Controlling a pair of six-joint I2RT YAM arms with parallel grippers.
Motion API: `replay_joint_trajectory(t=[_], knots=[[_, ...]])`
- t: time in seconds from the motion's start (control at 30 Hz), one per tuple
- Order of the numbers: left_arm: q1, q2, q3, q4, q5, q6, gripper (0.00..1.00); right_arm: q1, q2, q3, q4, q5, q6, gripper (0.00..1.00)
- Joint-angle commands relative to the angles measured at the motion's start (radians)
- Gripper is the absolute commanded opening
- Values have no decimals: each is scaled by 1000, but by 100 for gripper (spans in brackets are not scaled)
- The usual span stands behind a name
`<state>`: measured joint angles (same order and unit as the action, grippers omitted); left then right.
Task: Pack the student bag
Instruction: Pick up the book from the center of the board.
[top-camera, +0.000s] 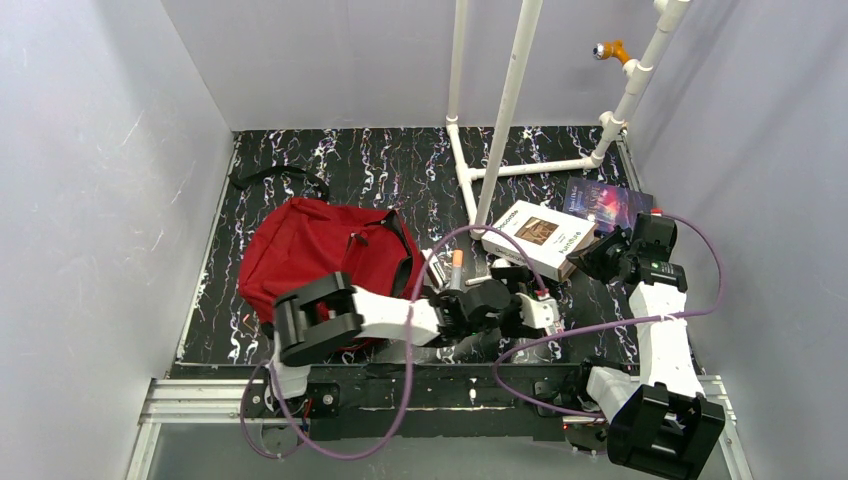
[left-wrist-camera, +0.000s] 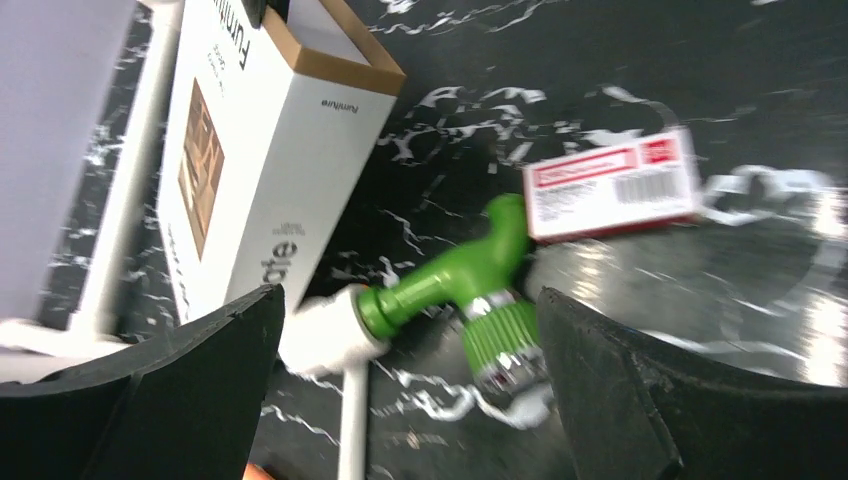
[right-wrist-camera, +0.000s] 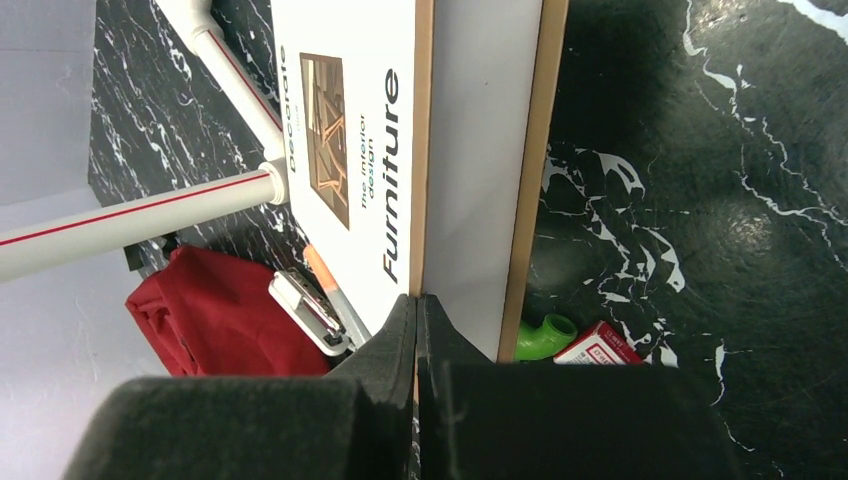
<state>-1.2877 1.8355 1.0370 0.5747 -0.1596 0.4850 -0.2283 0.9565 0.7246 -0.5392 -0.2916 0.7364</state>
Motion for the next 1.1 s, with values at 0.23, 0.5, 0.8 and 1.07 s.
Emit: replay_joint_trajectory(t=[0.23, 0.5, 0.8, 1.07], knots=[[-11, 264, 233, 336, -317, 365, 97, 18, 3, 67, -2, -51, 14, 1], [-9, 385, 369, 353, -334, 445, 94, 19, -3, 67, -7, -51, 26, 1], [-1, 449, 479, 360, -404, 478, 67, 24, -9, 94, -54, -27, -1, 1], [-40, 376, 486, 353, -469, 509, 25, 66, 13, 317, -160, 152, -286, 83]])
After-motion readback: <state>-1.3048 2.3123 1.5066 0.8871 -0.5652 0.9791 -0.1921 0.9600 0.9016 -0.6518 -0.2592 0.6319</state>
